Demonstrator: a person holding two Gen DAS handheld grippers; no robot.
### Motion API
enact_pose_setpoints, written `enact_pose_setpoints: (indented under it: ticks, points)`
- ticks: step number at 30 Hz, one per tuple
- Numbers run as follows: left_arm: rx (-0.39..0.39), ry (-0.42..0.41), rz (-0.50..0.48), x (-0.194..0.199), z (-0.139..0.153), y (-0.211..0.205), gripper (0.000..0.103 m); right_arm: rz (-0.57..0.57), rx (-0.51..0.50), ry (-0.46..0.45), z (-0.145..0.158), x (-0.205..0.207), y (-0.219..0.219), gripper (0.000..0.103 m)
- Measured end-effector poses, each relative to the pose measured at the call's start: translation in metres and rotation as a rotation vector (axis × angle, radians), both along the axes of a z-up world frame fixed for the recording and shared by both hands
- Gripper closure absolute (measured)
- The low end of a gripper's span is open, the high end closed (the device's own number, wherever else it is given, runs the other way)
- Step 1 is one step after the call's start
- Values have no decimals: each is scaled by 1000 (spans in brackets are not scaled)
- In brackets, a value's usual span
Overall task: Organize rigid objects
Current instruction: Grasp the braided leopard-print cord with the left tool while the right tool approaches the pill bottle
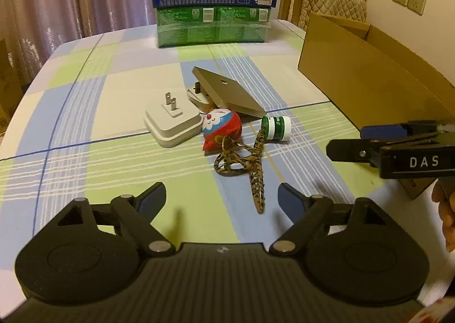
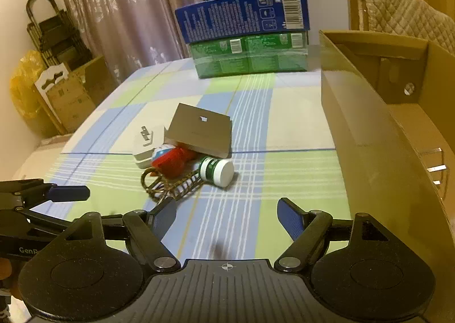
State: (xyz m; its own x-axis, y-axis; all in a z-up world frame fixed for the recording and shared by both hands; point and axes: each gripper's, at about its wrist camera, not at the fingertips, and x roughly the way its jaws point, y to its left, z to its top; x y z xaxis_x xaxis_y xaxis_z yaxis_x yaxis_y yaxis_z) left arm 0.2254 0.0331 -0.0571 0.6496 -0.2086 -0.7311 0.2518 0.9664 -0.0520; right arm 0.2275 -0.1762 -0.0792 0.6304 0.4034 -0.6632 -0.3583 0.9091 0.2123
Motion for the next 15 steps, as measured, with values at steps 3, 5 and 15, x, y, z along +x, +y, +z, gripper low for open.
enact_pose_setpoints:
  ticks: [3, 5, 15]
  points:
    - [-3, -3, -13, 10, -4, -3, 25, 9, -23, -9, 0, 8, 6, 28]
    - [-9, -9, -27, 16, -6, -6, 27, 19, -47, -16, -1, 12, 10, 28]
    - [22, -24, -105, 38, -19, -26, 39, 22, -60, -36, 2, 25, 13, 28]
